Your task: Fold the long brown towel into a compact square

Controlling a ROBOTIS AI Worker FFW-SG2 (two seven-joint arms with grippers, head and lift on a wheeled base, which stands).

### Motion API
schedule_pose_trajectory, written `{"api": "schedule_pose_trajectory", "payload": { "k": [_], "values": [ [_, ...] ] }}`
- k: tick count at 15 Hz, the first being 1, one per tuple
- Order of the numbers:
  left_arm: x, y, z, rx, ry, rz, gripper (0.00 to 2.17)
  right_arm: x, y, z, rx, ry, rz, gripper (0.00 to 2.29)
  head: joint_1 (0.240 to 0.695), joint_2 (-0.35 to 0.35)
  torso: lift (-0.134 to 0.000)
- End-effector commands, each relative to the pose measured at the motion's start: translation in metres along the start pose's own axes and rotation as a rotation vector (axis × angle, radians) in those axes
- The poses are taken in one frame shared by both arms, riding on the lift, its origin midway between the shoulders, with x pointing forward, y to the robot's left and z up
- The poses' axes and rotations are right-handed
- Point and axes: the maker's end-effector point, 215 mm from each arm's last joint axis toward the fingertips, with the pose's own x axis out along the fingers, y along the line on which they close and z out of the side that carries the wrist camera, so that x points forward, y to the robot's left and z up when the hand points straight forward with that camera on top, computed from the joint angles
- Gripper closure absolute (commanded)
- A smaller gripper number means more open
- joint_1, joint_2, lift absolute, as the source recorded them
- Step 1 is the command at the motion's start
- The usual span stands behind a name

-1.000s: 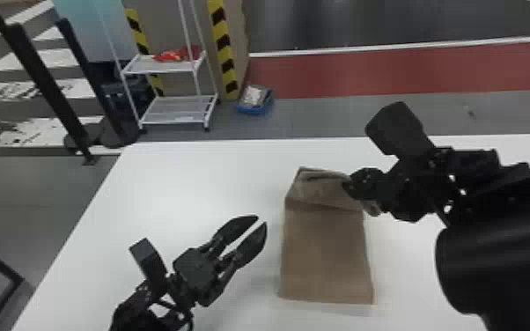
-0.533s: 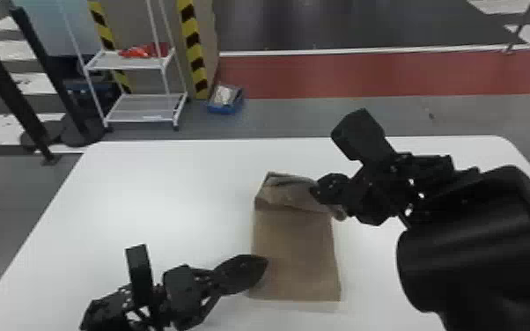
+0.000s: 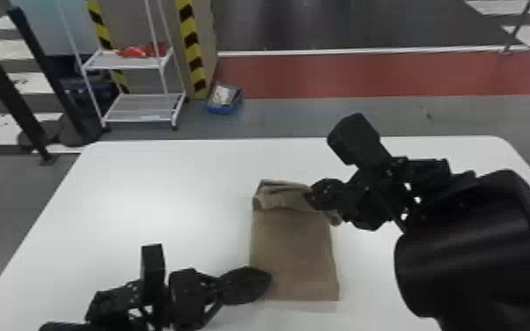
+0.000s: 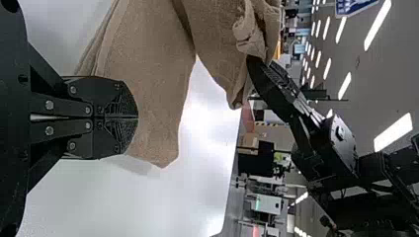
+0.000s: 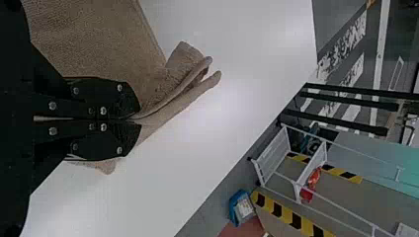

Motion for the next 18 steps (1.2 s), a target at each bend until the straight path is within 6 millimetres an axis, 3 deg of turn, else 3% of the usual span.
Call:
{"api": "schedule_pose_trajectory", "payload": {
  "k": [1, 5, 9, 14, 18],
  "values": [
    [0.004, 0.0, -0.008, -0.015, 0.036, -0.008, 2.15, -0.005, 0.01, 0.002, -0.003, -0.01, 0.022, 1.69, 0.695, 0.074, -0.126],
    [0.006, 0.003, -0.017, -0.044, 0.068, -0.001, 2.15, -0.021, 0.037, 0.004, -0.022, -0.022, 0.119, 1.69, 0.695, 0.085, -0.126],
    [0.007, 0.006, -0.019, -0.059, 0.076, 0.01, 2.15, -0.038, 0.067, -0.009, -0.067, 0.019, 0.223, 1.69, 0.695, 0.101, -0.126],
    [0.006, 0.011, -0.021, -0.077, 0.085, 0.035, 2.15, -0.044, 0.058, -0.026, -0.098, 0.07, 0.167, 1.69, 0.695, 0.092, -0.126],
    [0.007, 0.012, -0.02, -0.078, 0.082, 0.037, 2.15, -0.041, 0.065, -0.033, -0.136, 0.103, 0.158, 1.69, 0.695, 0.078, -0.126]
  ]
}}
